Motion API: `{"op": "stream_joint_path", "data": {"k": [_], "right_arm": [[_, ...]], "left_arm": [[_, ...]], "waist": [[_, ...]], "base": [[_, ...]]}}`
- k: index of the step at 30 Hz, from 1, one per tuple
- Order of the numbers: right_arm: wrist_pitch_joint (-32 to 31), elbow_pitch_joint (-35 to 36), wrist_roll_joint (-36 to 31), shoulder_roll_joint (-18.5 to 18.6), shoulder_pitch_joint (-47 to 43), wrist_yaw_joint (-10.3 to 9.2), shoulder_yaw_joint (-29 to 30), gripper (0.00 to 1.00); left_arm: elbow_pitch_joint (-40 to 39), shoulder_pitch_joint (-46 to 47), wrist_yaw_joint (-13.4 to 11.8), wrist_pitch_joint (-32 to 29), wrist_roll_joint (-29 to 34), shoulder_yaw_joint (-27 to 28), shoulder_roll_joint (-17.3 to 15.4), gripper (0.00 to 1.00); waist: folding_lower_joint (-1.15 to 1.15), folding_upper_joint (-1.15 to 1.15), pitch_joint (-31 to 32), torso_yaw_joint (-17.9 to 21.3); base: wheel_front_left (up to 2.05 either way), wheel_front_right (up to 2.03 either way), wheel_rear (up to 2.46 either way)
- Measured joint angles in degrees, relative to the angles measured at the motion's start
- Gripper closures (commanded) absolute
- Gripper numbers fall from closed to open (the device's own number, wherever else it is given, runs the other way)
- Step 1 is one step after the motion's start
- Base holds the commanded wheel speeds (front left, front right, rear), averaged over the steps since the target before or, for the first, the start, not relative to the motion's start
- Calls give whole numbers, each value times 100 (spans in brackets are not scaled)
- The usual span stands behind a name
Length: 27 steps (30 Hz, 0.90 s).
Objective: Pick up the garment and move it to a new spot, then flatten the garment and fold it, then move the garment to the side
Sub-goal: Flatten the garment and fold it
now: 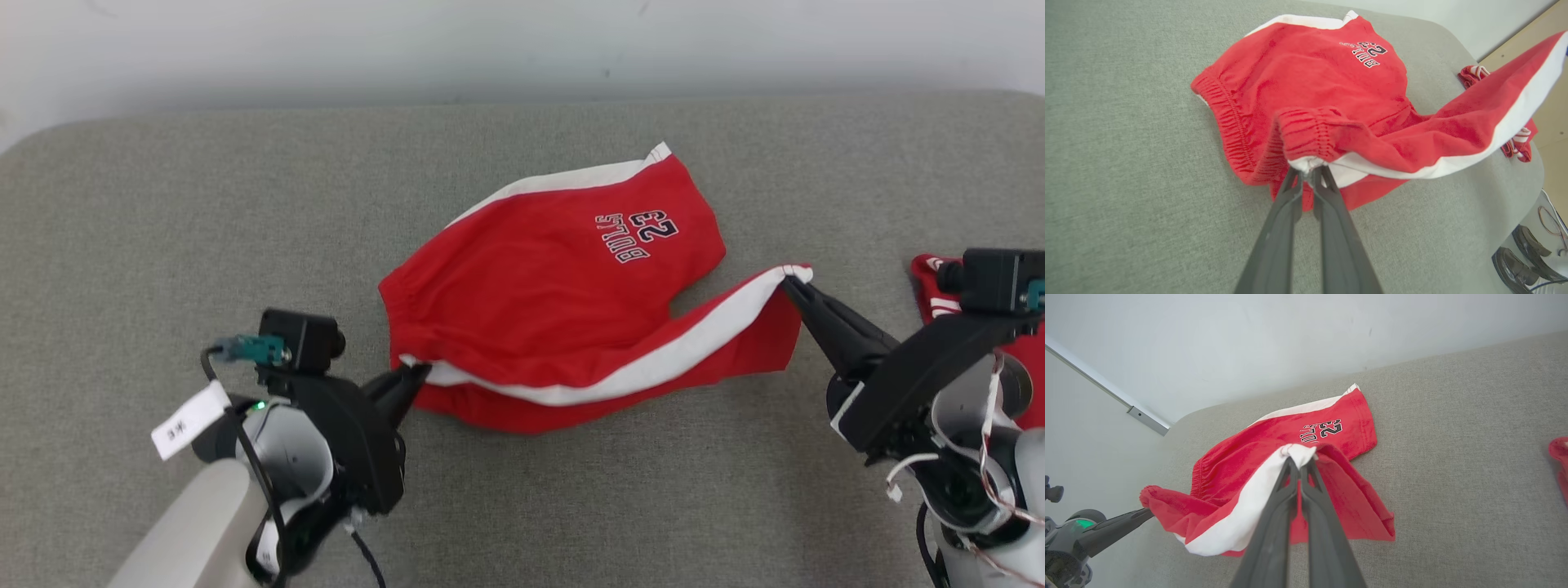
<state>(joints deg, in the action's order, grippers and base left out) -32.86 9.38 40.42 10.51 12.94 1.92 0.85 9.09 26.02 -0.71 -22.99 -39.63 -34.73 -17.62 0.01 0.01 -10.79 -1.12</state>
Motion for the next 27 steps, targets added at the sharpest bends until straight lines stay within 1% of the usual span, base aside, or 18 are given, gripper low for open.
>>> {"op": "stream_joint_path", "data": {"k": [5, 9, 12, 13, 15, 19, 26, 27], "right_arm": [[-41, -409, -94, 3, 631, -94, -38, 100], [14, -736, -263, 22, 1261, -134, -74, 100], [76, -1062, -456, 88, 1688, -137, -125, 100], [119, -1169, -511, 103, 1794, -144, -131, 100], [183, -1360, -662, 167, 1931, -147, -151, 100], [415, -1719, -762, 205, 2187, -172, -132, 100], [793, -2270, -860, 103, 2811, -129, -236, 100], [846, -2370, -889, 102, 2894, -89, -263, 100]], "left_arm": [[222, 432, -170, 0, 2, 186, 174, 100], [401, 755, -235, 0, 11, 263, 285, 100], [513, 922, -245, 2, 66, 276, 341, 100], [558, 979, -287, 9, 94, 275, 372, 100], [670, 1093, -288, 25, 151, 274, 466, 100], [881, 1350, -289, 87, 189, 286, 601, 100], [1238, 1690, -337, 238, 241, 353, 738, 100], [1293, 1733, -337, 264, 241, 358, 766, 100]], "waist": [[0, 0, -217, -29], [0, 0, -402, -45], [0, 0, -547, -57], [0, 0, -596, -62], [0, 0, -689, -79], [0, 0, -851, -147], [0, 0, -1058, -299], [0, 1, -1079, -322]], "base": [[0, 0, 0], [0, 0, 0], [0, 0, 0], [0, 0, 0], [0, 0, 0], [0, 0, 0], [0, 0, 0], [0, 0, 0]]}}
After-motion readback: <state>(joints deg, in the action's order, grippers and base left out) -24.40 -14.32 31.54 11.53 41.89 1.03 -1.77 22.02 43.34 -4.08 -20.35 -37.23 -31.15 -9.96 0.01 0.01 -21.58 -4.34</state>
